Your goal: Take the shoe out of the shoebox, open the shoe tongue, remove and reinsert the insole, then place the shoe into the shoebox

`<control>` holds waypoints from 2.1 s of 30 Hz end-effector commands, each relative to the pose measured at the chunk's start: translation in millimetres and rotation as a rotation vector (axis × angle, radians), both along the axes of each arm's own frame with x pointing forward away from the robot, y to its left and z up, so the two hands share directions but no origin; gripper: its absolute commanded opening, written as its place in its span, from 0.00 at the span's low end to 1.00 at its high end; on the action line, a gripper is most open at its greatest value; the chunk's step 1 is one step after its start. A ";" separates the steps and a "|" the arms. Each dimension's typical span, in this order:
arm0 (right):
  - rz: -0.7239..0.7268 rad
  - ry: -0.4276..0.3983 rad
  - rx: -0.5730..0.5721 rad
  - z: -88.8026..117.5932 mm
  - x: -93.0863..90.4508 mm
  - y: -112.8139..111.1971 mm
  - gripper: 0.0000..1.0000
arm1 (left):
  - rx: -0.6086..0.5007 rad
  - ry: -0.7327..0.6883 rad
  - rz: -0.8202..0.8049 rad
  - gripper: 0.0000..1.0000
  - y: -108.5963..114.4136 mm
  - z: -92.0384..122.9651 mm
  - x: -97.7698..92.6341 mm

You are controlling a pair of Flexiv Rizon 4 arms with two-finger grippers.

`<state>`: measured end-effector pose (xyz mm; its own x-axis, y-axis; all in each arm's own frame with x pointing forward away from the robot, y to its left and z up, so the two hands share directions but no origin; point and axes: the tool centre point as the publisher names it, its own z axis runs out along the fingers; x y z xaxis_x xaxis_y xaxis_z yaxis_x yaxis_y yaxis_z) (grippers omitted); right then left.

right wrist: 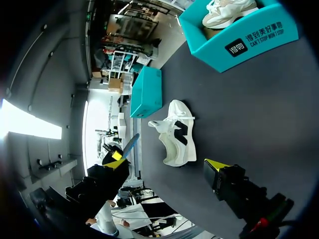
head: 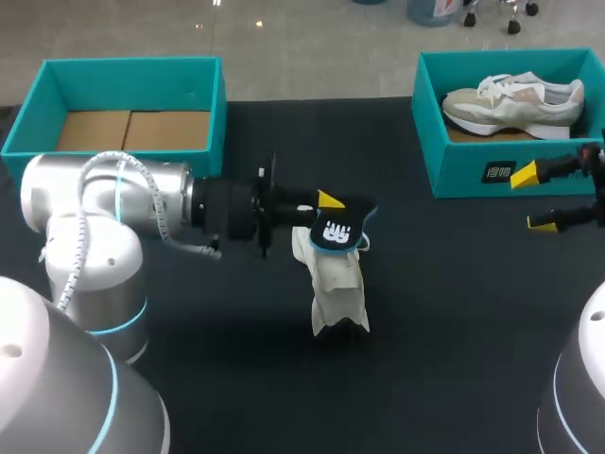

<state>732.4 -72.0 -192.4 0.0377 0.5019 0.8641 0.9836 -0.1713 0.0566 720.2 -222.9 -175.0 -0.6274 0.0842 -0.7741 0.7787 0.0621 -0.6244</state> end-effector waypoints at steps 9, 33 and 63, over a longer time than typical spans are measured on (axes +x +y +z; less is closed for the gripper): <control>-0.002 0.002 -0.004 0.8 -1.4 0.1 1.00 | 0.017 0.115 -0.026 0.00 20.3 -18.2 -31.6; -0.002 0.002 -0.004 0.8 -1.4 0.1 1.00 | -0.006 0.263 -0.073 0.00 19.4 -59.6 -38.0; -0.002 0.002 -0.004 0.8 -1.4 0.1 1.00 | 0.005 0.281 -0.112 0.00 20.8 -92.9 -16.4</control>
